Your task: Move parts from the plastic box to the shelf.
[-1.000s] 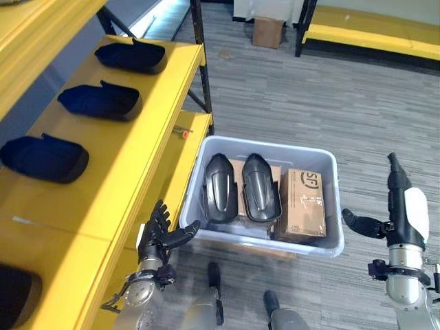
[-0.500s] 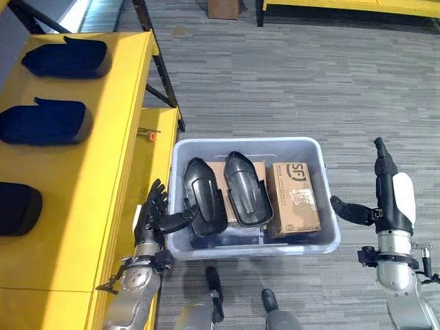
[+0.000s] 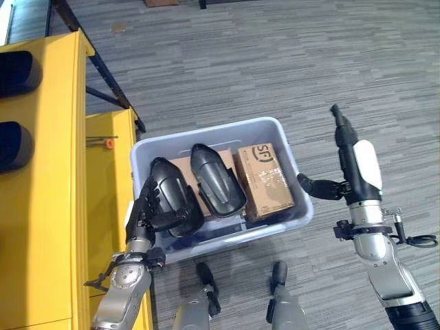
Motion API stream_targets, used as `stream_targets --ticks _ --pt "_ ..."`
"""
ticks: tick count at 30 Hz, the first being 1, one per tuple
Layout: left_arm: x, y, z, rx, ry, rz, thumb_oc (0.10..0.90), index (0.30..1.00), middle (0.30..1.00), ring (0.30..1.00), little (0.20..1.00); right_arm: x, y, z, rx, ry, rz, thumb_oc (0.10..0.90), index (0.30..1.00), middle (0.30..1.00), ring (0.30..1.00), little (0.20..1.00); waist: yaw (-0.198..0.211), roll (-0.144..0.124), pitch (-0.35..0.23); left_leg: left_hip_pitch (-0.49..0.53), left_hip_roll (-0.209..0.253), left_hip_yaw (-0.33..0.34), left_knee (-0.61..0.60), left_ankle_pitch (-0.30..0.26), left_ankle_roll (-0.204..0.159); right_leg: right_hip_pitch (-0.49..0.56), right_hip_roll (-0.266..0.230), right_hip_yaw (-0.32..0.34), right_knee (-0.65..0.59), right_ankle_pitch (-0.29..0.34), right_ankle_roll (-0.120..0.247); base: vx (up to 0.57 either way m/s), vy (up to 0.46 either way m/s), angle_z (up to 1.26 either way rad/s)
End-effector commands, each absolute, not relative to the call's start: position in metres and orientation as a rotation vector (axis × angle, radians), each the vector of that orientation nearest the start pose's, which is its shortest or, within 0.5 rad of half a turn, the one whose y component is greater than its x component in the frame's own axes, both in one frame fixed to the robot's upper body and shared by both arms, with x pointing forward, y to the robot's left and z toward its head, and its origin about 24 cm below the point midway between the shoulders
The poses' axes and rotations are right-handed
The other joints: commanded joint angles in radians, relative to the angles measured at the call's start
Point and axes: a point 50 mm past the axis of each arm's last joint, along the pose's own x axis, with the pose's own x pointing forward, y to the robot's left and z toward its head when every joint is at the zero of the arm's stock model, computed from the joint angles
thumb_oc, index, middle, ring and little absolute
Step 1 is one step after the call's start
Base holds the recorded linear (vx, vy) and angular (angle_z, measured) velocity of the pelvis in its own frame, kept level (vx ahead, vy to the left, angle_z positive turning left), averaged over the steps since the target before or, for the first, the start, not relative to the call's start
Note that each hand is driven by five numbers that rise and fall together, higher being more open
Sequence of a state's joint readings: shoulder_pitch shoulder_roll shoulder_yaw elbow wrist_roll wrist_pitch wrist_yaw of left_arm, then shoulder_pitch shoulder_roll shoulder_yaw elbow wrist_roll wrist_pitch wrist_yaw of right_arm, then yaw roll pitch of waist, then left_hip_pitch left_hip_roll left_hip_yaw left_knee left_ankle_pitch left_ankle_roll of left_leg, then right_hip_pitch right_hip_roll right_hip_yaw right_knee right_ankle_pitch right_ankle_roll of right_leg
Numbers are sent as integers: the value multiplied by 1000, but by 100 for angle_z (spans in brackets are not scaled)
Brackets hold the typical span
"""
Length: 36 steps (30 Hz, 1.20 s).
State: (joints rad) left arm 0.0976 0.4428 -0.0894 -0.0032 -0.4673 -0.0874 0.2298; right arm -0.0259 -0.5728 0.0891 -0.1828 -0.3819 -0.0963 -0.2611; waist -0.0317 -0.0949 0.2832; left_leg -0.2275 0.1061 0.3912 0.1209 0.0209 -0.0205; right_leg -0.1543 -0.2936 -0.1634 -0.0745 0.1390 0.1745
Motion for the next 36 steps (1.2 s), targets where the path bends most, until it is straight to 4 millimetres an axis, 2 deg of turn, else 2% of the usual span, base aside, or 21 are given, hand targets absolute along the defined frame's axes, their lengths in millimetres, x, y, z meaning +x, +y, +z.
stream_targets --ticks 1,7,9,13,18,21,27,30,34,36 --pt "232 223 74 -87 -150 155 900 1000 1000 1000 1000 265 -205 184 -999 -680 -103 900 1000 1000 1000 1000 44 18 -19 -37 104 -159 22 26 -78 40 44 -76 67 -108 15 -66 -304 35" --pt "234 219 74 -75 -139 113 900 1000 1000 1000 1000 285 -190 203 -1084 -722 7 900 1000 1000 1000 1000 52 39 16 -81 132 -198 -3 88 -105 11 92 -85 101 -151 -16 -88 -167 3" --pt "234 221 74 -79 -139 121 900 1000 1000 1000 1000 293 -180 212 -1102 -742 62 900 1000 1000 1000 1000 69 43 39 -87 144 -202 -15 102 -108 -15 109 -82 135 -171 -28 -68 -108 7" --pt "234 223 78 -77 -157 133 900 1000 1000 1000 1000 300 -172 216 -1145 -744 118 900 1000 1000 1000 1000 81 49 54 -95 151 -213 -23 112 -111 -40 120 -84 165 -189 -38 -35 -83 7" --pt "236 227 92 -78 -224 161 900 1000 1000 1000 1000 308 -164 219 -1245 -735 187 900 1000 1000 1000 1000 102 53 75 -109 155 -220 -22 112 -113 -67 119 -88 197 -202 -40 -19 -31 6" --pt "236 232 107 -76 -297 193 900 1000 1000 1000 1000 311 -161 220 -1302 -728 216 900 1000 1000 1000 1000 118 59 93 -119 151 -225 -14 107 -116 -75 112 -100 217 -212 -39 4 -16 13" --pt "235 234 131 -78 -416 208 900 1000 1000 1000 1000 317 -151 217 -1306 -728 234 900 1000 1000 1000 1000 137 65 104 -133 142 -234 -15 110 -118 -73 106 -115 214 -210 -38 15 7 15" --pt "234 231 150 -78 -508 201 900 1000 1000 1000 1000 319 -143 206 -1276 -710 254 900 1000 1000 1000 1000 148 68 112 -138 134 -243 -20 109 -117 -63 102 -124 205 -212 -37 20 18 8" --pt "234 229 162 -74 -574 206 900 1000 1000 1000 1000 319 -136 193 -1238 -688 268 900 1000 1000 1000 1000 153 65 119 -143 126 -251 -16 101 -119 -52 99 -130 202 -219 -37 27 11 10" --pt "234 229 162 -74 -574 206 900 1000 1000 1000 1000 319 -136 193 -1238 -689 267 900 1000 1000 1000 1000 153 65 116 -147 126 -252 -18 106 -118 -55 100 -131 199 -214 -38 14 14 9"
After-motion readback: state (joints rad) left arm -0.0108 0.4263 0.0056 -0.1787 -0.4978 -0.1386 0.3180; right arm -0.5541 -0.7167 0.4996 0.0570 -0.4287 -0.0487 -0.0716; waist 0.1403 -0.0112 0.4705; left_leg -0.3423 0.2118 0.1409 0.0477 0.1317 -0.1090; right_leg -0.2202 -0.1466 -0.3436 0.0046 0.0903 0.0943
